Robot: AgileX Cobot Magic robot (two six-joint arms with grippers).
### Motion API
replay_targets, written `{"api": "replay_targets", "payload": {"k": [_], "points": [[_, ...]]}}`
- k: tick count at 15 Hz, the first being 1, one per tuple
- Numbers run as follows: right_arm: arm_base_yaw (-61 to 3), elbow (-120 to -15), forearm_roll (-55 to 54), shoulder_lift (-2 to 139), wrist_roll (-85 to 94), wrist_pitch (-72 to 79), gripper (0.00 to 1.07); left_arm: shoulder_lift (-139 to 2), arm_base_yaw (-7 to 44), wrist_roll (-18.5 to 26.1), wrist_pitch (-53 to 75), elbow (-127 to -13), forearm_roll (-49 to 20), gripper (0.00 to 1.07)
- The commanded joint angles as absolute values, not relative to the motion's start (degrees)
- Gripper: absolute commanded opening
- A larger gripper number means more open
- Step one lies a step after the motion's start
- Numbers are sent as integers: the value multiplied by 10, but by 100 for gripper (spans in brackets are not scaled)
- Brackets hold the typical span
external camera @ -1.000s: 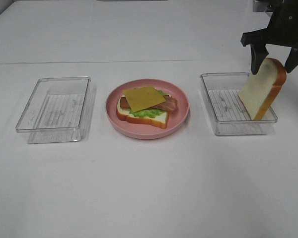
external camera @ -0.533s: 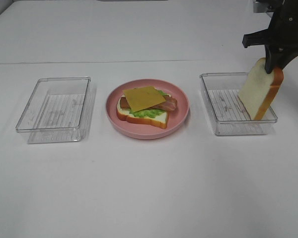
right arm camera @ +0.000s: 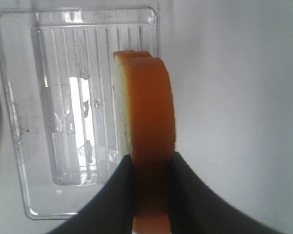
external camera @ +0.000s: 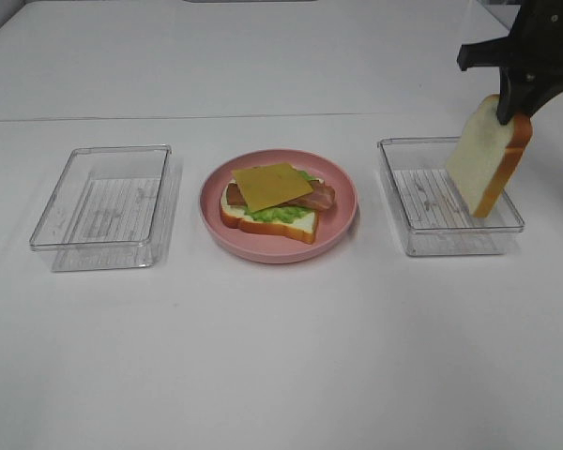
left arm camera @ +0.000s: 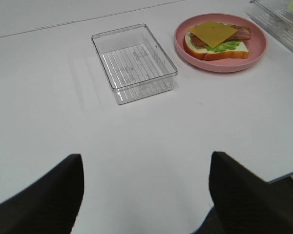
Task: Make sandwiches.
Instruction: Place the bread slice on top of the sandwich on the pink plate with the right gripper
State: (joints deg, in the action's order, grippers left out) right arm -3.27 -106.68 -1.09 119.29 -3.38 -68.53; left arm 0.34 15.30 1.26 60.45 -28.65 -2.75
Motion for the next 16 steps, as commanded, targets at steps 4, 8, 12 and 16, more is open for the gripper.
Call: {"api": "replay_targets", "payload": {"k": [4, 8, 12, 16], "points": [[-44, -1052, -244, 1095, 0, -696, 0, 15, 154, 11, 599, -286, -29, 69], [-117, -959, -326, 1079, 4, -590, 0, 15, 154, 11, 599, -286, -29, 69], [-181, -786, -464, 1079, 25, -362, 0, 15, 154, 11, 599, -286, -29, 69], [-180, -740, -608, 1091, 124, -293, 0, 15, 154, 11, 599, -286, -29, 69]]}}
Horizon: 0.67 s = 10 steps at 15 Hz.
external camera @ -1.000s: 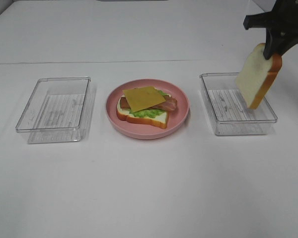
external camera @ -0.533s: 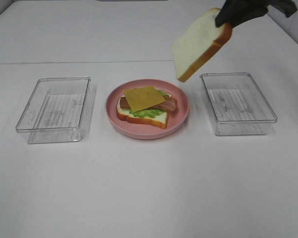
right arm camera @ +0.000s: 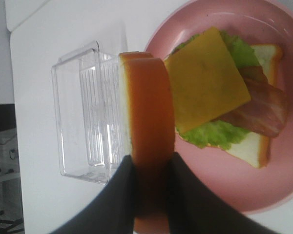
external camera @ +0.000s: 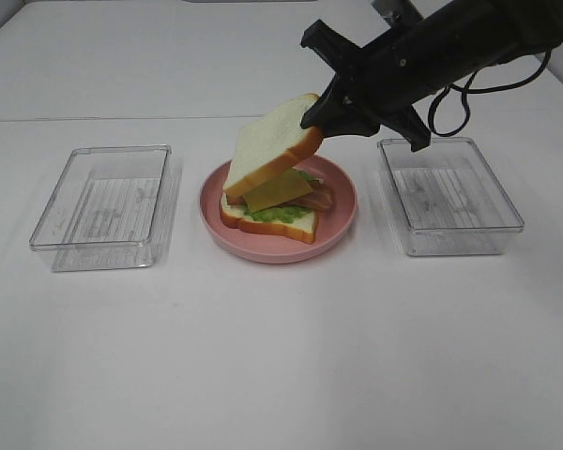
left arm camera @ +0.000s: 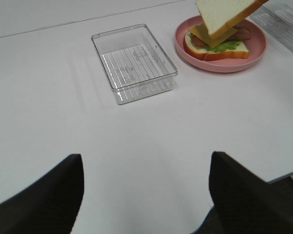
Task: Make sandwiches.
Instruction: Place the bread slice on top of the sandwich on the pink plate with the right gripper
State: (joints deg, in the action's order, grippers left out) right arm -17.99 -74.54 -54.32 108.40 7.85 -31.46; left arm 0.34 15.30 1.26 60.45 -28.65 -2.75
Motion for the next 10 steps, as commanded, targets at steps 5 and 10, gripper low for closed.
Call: {"api": "replay_targets", "payload": {"k": [5, 10], "points": [[-180, -740, -795, 1180, 213, -288, 0, 15, 154, 11, 599, -286, -29, 69], [-180, -740, -778, 1188, 217, -269, 0, 15, 154, 11, 599, -286, -29, 69]]}}
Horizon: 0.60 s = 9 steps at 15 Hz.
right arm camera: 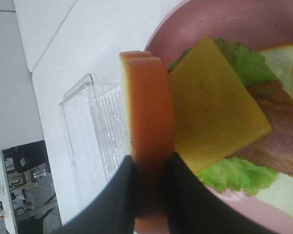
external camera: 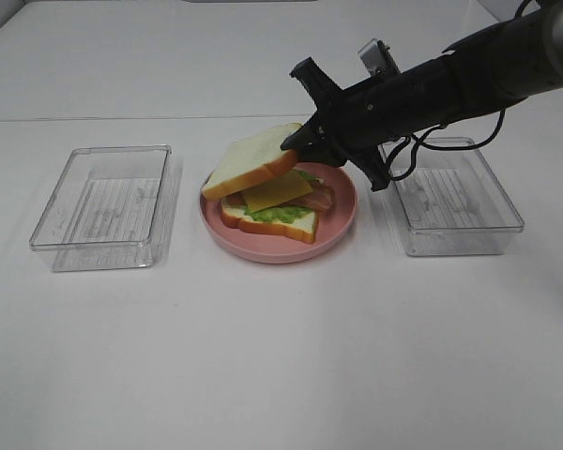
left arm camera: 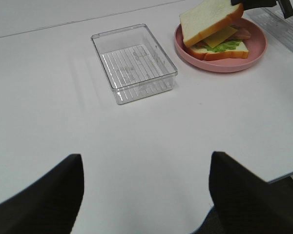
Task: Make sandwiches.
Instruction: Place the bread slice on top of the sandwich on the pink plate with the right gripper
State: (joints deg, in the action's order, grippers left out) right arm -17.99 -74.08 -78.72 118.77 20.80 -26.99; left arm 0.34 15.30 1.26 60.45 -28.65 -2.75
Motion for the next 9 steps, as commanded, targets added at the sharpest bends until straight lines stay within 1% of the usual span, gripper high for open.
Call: {"api": "replay_targets", "payload": {"k": [1, 2, 4, 6, 8, 9], "points": [[-180, -740, -765, 1188, 215, -269, 0, 15, 154, 11, 599, -286, -29, 69], [-180, -740, -757, 1188, 214, -271, 0, 15, 154, 11, 599, -286, -29, 69], [-180, -740, -753, 1188, 214, -273, 6, 15, 154, 11, 599, -286, -29, 69], [-180, -740, -750, 1188, 214, -273, 17, 15, 154, 11, 599, -286, -29, 69], [-180, -740, -738, 1188, 214, -274, 40, 15, 154, 11, 599, -286, -29, 69], [-180, -740, -726, 1188, 214, -277, 55, 15, 154, 11, 599, -286, -29, 69]]}}
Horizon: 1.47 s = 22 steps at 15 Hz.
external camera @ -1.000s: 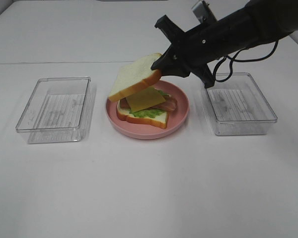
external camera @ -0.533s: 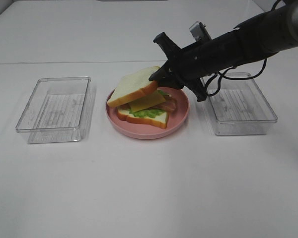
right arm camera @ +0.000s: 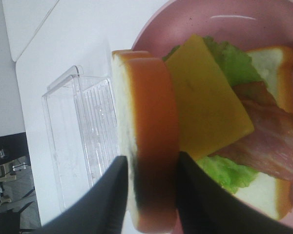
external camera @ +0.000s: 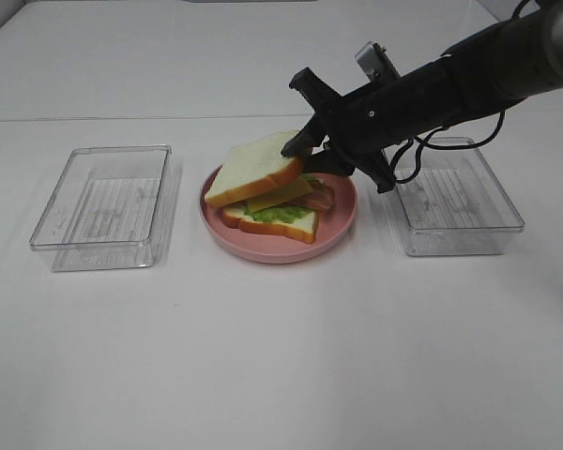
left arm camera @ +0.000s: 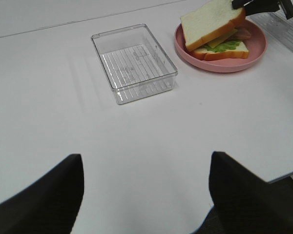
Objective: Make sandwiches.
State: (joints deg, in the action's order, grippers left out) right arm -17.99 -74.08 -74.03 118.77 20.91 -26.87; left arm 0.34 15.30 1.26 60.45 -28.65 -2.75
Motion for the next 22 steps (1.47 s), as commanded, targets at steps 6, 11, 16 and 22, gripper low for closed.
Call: {"api": "replay_targets", "payload": {"k": [6, 11, 16, 22], "points": [[-180, -740, -512, 1172, 92, -312, 73, 15, 154, 11, 599, -286, -29, 69], [-180, -740, -324, 1077, 49, -370, 73, 15, 154, 11, 599, -286, -29, 69], [-180, -736, -174, 948, 49, -541, 73, 15, 154, 11, 599, -286, -29, 69], [-180, -672, -136, 754, 49, -644, 73, 15, 154, 11, 599, -286, -29, 69]]}}
